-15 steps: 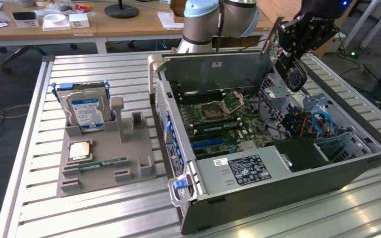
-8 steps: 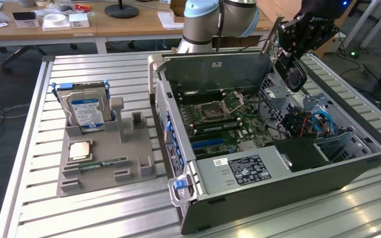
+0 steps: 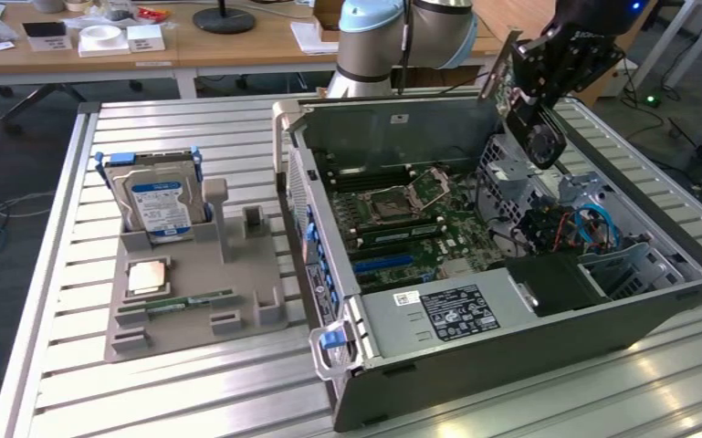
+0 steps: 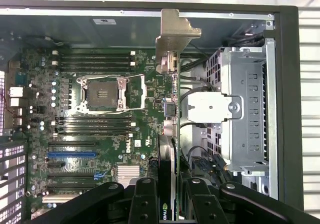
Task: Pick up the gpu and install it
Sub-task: 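Insert the gpu into the slot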
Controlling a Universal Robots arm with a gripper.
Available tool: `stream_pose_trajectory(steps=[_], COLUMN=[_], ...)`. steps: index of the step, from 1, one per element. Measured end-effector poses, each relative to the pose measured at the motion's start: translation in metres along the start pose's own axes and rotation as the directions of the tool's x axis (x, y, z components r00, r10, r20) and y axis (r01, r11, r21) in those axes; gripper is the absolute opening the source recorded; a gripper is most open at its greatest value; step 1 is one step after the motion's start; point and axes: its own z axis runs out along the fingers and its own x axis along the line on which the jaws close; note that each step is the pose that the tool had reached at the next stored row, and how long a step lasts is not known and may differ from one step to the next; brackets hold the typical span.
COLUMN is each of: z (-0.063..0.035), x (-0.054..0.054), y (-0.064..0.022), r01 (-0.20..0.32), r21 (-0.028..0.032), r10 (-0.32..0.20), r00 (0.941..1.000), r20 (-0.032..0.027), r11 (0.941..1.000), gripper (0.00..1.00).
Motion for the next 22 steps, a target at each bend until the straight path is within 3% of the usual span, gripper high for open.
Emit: stream_pose_trajectory(steps=[6,12,18,22], z=[0.0000,0.0000,0.0002,0.0003], x=[0.0001,0.0002,0.0002,0.0002], y=[0.0000,0.0000,0.0000,-0.0001], r01=[0.089,0.182,0.281,0.348], r21=[-0.0020,-0.0051,-0.0101,-0.0142], r10=[-0.089,-0.182,-0.281,-0.348], r00=[0.9960,0.9831,0.9590,0.9365], r20=[-0.0111,-0.0227,-0.0347,-0.0427], r11=[0.9961,0.9833,0.9596,0.9374], gripper=[0.26,0.26,0.26,0.26])
